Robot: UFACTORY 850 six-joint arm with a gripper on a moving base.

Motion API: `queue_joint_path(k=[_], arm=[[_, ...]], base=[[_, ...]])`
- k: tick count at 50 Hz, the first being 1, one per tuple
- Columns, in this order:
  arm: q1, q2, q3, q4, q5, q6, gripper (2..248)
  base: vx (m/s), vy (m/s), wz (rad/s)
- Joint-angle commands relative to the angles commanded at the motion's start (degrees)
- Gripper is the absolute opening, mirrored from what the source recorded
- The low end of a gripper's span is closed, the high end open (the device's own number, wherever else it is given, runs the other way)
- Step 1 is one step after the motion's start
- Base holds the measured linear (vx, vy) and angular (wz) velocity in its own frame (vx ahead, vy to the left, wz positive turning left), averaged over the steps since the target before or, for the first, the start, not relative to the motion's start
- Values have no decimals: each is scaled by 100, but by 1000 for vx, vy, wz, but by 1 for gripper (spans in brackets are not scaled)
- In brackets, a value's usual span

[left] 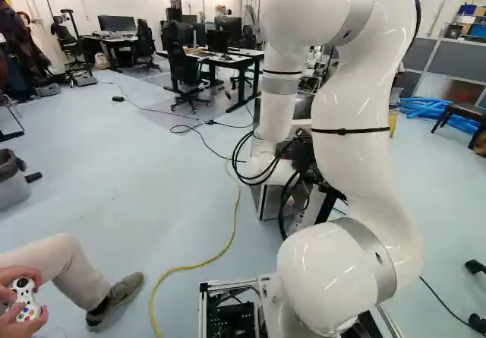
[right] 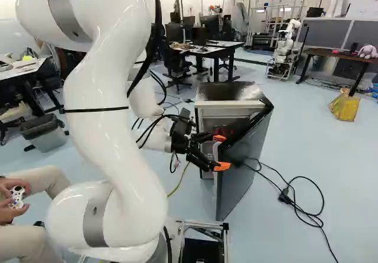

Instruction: Grab a drink from the fridge

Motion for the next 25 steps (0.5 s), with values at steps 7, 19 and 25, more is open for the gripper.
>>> queue_joint_path(k=[7,19,25], arm=[[-286,-33,-127,80,2,0,247],[-802,-114,-412,126,3,0,247],[-1050,-169,-590,126,3,0,247]], base=[[0,0,0],[0,0,0],[0,0,0]])
